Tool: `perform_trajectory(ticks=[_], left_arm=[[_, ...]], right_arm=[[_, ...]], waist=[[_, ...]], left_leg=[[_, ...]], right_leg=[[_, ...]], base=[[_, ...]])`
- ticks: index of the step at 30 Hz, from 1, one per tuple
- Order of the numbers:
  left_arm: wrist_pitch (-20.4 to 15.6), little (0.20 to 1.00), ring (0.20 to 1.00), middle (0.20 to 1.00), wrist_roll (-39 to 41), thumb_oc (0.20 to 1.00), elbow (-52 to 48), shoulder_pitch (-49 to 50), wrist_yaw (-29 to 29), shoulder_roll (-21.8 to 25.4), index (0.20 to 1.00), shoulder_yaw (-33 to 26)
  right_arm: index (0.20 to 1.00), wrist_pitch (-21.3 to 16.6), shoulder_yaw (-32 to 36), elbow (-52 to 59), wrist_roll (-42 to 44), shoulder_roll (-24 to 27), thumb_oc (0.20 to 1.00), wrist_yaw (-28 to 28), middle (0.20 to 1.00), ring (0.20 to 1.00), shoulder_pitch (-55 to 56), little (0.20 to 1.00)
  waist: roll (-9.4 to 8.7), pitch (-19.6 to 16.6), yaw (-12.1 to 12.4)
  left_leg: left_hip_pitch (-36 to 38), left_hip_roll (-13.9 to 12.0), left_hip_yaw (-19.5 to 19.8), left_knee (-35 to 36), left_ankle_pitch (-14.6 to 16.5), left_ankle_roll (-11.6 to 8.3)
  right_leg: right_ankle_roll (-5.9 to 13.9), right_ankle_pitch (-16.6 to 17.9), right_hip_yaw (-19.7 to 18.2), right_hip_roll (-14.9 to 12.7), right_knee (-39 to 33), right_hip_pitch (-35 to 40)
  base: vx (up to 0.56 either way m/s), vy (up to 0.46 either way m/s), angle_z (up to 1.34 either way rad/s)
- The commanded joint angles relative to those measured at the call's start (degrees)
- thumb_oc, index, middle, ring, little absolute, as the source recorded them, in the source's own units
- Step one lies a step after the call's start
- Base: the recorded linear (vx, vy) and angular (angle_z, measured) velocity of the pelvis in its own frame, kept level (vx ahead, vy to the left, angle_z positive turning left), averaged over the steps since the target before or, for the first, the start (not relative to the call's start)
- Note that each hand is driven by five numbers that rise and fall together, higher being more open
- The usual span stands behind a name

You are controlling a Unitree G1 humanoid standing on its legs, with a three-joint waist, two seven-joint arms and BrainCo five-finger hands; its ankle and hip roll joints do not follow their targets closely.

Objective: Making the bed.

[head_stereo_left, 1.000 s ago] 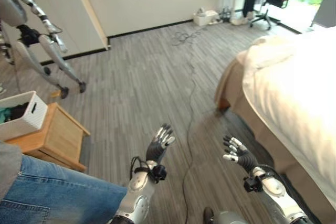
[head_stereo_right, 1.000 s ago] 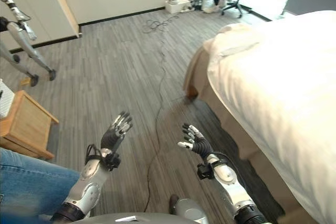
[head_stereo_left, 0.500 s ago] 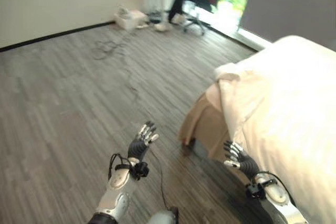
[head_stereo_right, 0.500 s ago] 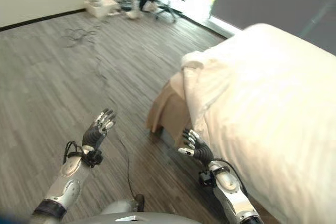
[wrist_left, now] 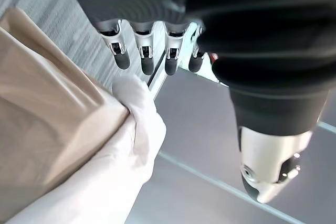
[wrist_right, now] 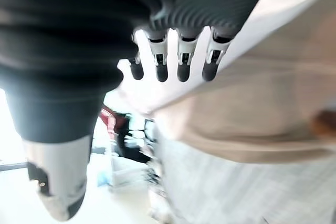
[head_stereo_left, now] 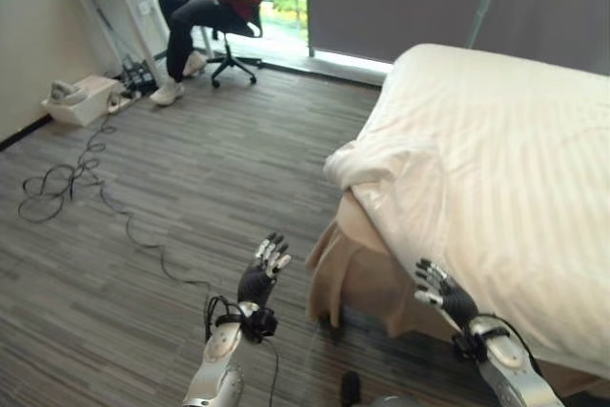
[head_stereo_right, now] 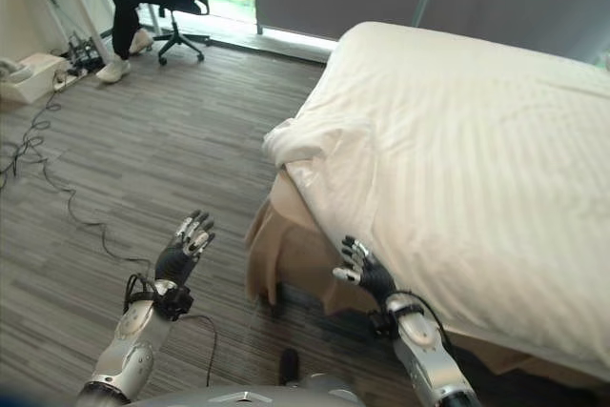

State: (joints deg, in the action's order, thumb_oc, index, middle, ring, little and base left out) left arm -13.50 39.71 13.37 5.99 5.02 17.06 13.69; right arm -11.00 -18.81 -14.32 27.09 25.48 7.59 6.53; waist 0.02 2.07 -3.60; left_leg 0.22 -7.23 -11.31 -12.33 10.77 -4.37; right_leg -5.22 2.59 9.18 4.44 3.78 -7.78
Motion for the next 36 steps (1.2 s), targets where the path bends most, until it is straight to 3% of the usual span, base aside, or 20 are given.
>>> perform_trajectory(ticks=[1,3,6,8,9,10,12,13,17,19,21,22,23,26,27,28,29,31,32,36], left_arm=[[-2.84,1.0,1.0,1.0,0.61,1.0,-1.82,-5.6,0.61,2.69,1.0,1.19],[-2.8,1.0,1.0,1.0,0.71,1.0,-1.8,-5.93,0.56,2.46,1.0,1.52],[-3.08,1.0,1.0,1.0,0.55,1.0,-1.66,-6.11,0.39,1.94,1.0,1.27],[-3.52,1.0,1.0,1.0,0.17,1.0,-2.29,-4.61,-0.09,1.88,1.0,0.0],[-3.93,1.0,1.0,1.0,-0.32,1.0,-2.54,-4.12,-0.48,2.07,1.0,-0.74],[-3.93,1.0,1.0,1.0,-0.33,1.0,-2.55,-4.13,-0.48,2.06,1.0,-0.74],[-4.57,1.0,1.0,1.0,-0.46,1.0,-2.23,-2.88,-0.8,2.38,1.0,-3.24],[-4.58,1.0,1.0,1.0,-0.45,1.0,-2.22,-2.87,-0.79,2.36,1.0,-3.26],[-4.26,1.0,1.0,1.0,0.69,1.0,-2.82,-1.39,0.0,3.24,1.0,-5.01],[-4.0,1.0,1.0,1.0,0.73,1.0,-3.98,-1.18,0.66,4.16,1.0,-5.18],[-3.97,1.0,1.0,1.0,0.98,1.0,-4.6,-1.23,1.7,5.12,1.0,-5.18],[-3.98,1.0,1.0,1.0,0.99,1.0,-4.58,-1.27,1.71,5.14,1.0,-5.17],[-4.15,1.0,1.0,1.0,0.64,1.0,-4.72,-1.57,1.79,5.75,1.0,-4.83],[-4.84,1.0,1.0,1.0,-0.86,1.0,-5.48,-2.07,0.75,7.75,1.0,-5.26],[-4.84,1.0,1.0,1.0,-1.19,1.0,-5.69,-1.49,0.38,8.47,1.0,-6.08],[-4.57,1.0,1.0,1.0,-1.96,1.0,-5.78,-0.6,0.13,9.17,1.0,-7.09],[-4.12,1.0,1.0,1.0,-3.28,1.0,-5.8,0.86,0.29,9.59,1.0,-8.28],[-3.93,1.0,1.0,1.0,-3.1,1.0,-5.6,1.32,0.88,9.49,1.0,-8.55],[-3.49,1.0,1.0,1.0,-2.0,1.0,-5.15,2.04,1.41,9.02,1.0,-8.95],[-2.73,1.0,1.0,1.0,-2.33,1.0,-5.27,2.36,2.25,7.89,1.0,-7.5]], right_arm=[[1.0,-3.0,0.57,0.9,1.52,0.85,1.0,-0.48,1.0,1.0,-1.85,1.0],[1.0,-2.83,0.92,0.95,1.04,1.32,1.0,-0.86,1.0,1.0,-1.39,1.0],[1.0,-2.95,2.34,1.72,-0.06,2.32,1.0,-1.03,1.0,1.0,0.4,1.0],[1.0,-3.33,3.08,1.31,-1.13,2.81,1.0,-1.38,1.0,1.0,1.23,1.0],[1.0,-3.54,3.15,1.25,-1.46,3.08,1.0,-1.24,1.0,1.0,1.3,1.0],[1.0,-3.54,3.16,1.25,-1.46,3.09,1.0,-1.23,1.0,1.0,1.3,1.0],[1.0,-3.78,3.22,1.42,-1.38,3.77,1.0,-0.07,1.0,1.0,1.11,1.0],[1.0,-3.78,3.2,1.43,-1.37,3.8,1.0,-0.06,1.0,1.0,1.1,1.0],[1.0,-3.2,4.4,2.19,-0.3,4.21,1.0,1.23,1.0,1.0,0.96,1.0],[1.0,-3.0,5.44,1.99,0.94,3.74,1.0,1.37,1.0,1.0,0.99,1.0],[1.0,-2.91,6.81,1.61,1.64,2.47,1.0,1.02,1.0,1.0,1.53,1.0],[1.0,-2.9,6.84,1.62,1.63,2.45,1.0,1.01,1.0,1.0,1.53,1.0],[1.0,-3.09,7.26,1.36,1.56,1.76,1.0,0.38,1.0,1.0,1.8,1.0],[1.0,-3.76,8.08,1.39,1.13,-0.77,1.0,-1.39,1.0,1.0,1.93,1.0],[1.0,-3.94,8.03,1.68,1.22,-1.46,1.0,-1.48,1.0,1.0,1.98,1.0],[1.0,-4.09,8.11,1.87,0.97,-1.91,1.0,-1.45,1.0,1.0,2.34,1.0],[1.0,-3.9,7.43,1.8,0.46,-2.66,1.0,-1.12,1.0,1.0,2.53,1.0],[1.0,-3.66,7.22,1.63,0.4,-2.49,1.0,-0.69,1.0,1.0,2.48,1.0],[1.0,-3.56,6.78,1.66,0.45,-1.93,1.0,0.47,1.0,1.0,2.19,1.0],[1.0,-3.51,6.46,1.26,-0.01,-1.48,1.0,0.73,1.0,1.0,1.81,1.0]], waist=[[-4.3,4.13,0.97],[-4.7,4.18,0.84],[-4.06,3.66,0.46],[-2.2,2.99,1.28],[-1.67,2.85,2.26],[-1.65,2.75,2.24],[-0.5,2.6,3.32],[-0.45,2.62,3.36],[0.79,2.49,4.15],[1.79,2.44,3.92],[1.91,1.81,3.01],[1.9,1.66,3.32],[1.53,1.75,2.8],[1.46,3.21,2.15],[1.71,4.03,2.61],[2.16,4.62,3.92],[2.55,4.72,5.07],[2.38,4.47,4.76],[2.2,4.89,5.04],[1.6,4.34,5.85]], left_leg=[[-7.9,1.9,0.59,-14.81,-16.68,-1.68],[-9.81,0.9,0.6,-17.57,-16.71,-1.58],[-9.13,-1.4,-0.48,-8.93,-16.4,-0.66],[-5.53,-0.5,8.49,3.7,-17.34,-0.67],[-5.55,-0.28,15.08,6.02,-18.13,-1.34],[-5.63,-0.3,15.11,6.18,-18.31,-1.36],[-5.01,-1.47,28.21,7.69,-20.13,-3.11],[-4.91,-1.56,28.16,7.79,-20.14,-3.14],[-4.03,-1.15,37.98,3.1,-22.39,-4.7],[-2.27,-1.37,37.49,5.21,-20.83,-4.73],[0.15,-1.27,31.75,10.15,-14.69,-3.57],[0.05,-1.34,31.47,10.29,-14.87,-3.59],[1.05,-0.78,28.72,11.73,-12.08,-2.59],[4.14,1.35,20.59,14.98,-9.69,0.61],[5.22,1.53,18.54,15.65,-9.5,1.05],[6.17,2.06,16.41,16.48,-9.19,1.75],[5.45,3.13,12.66,16.66,-9.04,2.52],[4.67,3.54,12.02,16.56,-9.38,2.85],[3.87,3.82,9.3,16.2,-9.93,3.6],[3.08,4.85,7.15,16.33,-10.29,4.29]], right_leg=[[7.98,-3.43,-3.01,-6.4,-1.77,9.47],[7.61,-3.71,-3.45,-7.06,-2.54,10.19],[8.38,-4.16,-4.36,-8.13,-3.43,11.72],[9.43,-5.03,-7.9,-8.37,-3.32,11.73],[9.6,-5.42,-10.29,-8.33,-3.27,11.56],[9.58,-5.33,-10.27,-8.3,-3.29,11.42],[10.26,-6.49,-16.86,-7.75,-2.28,10.81],[10.22,-6.52,-16.92,-7.68,-2.2,10.79],[12.3,-7.44,-24.95,-9.2,-0.39,10.08],[13.67,-7.48,-28.16,-9.83,0.52,9.87],[15.7,-6.21,-30.24,-11.87,0.31,8.87],[15.75,-5.96,-30.57,-11.82,0.21,8.56],[16.96,-5.0,-30.91,-13.26,0.83,7.76],[19.31,3.17,-30.33,-15.67,5.63,1.4],[18.61,4.78,-26.2,-16.46,5.87,-0.54],[16.9,5.18,-15.45,-19.11,5.6,-1.82],[15.25,2.44,-0.04,-21.08,7.7,-1.52],[15.17,1.54,0.7,-20.0,9.34,-1.78],[14.95,-1.99,1.99,-16.7,14.89,-1.49],[14.29,-4.44,3.75,-14.63,16.13,0.92]], base=[[-0.15,-0.154,0.04],[-0.05,-0.059,0.08],[0.11,0.112,-0.14],[0.18,0.259,-0.45],[0.09,0.138,-0.83],[0.12,0.123,-0.97],[0.18,0.148,-1.27],[0.17,0.186,-1.3],[0.22,0.394,-1.15],[0.18,0.449,-0.91],[0.11,0.383,-1.25],[0.07,0.304,-1.14],[0.04,0.331,-1.07],[0.01,0.494,-0.88],[-0.09,0.472,-1.61],[-0.19,0.603,-1.69],[-0.19,0.529,-1.43],[-0.14,0.29,-1.52],[-0.12,0.172,-1.21],[-0.12,0.106,-0.47]])
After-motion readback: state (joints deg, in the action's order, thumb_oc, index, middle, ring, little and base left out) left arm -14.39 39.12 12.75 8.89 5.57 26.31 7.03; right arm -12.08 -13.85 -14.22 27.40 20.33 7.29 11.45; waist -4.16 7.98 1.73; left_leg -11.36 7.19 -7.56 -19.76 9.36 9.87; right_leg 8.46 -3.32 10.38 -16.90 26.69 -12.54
